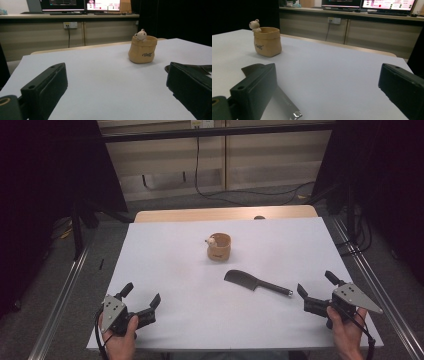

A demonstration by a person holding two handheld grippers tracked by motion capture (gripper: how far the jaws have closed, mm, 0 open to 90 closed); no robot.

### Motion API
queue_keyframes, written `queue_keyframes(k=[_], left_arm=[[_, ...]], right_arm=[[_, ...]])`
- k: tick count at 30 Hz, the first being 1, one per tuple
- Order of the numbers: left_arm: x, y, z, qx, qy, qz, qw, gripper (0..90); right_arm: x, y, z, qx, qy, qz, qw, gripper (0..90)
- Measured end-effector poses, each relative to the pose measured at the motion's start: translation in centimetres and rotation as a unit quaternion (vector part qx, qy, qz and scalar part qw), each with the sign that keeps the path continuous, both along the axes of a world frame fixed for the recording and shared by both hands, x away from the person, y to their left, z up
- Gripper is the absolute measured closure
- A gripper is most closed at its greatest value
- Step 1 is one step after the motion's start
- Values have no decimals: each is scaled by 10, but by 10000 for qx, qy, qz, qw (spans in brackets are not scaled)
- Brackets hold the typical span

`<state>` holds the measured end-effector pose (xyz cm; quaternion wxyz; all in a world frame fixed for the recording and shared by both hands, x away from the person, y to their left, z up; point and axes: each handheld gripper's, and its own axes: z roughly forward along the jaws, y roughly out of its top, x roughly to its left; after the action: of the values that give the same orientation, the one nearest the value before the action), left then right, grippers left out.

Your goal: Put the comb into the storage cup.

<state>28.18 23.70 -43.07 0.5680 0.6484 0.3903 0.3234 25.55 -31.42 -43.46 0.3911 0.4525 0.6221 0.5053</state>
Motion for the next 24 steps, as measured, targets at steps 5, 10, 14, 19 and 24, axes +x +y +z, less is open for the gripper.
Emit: queue_keyframes(k=[5,10,14,19,24], left_arm=[[-1,0,1,-49,13,12,10000,36],[-1,-1,1,-46,21,-6,10000,36],[-2,1,1,-47,15,32,10000,36],[-4,2,1,-20,-4,77,10000,36],[-5,-1,2,6,-66,25,10000,32]], right_arm=[[-2,-2,-1,8,57,176,9998,13],[-3,-3,0,-33,121,324,9994,7],[1,-1,0,-15,200,505,9985,5],[7,4,2,-42,197,625,9978,0],[11,6,5,-17,196,720,9972,8]])
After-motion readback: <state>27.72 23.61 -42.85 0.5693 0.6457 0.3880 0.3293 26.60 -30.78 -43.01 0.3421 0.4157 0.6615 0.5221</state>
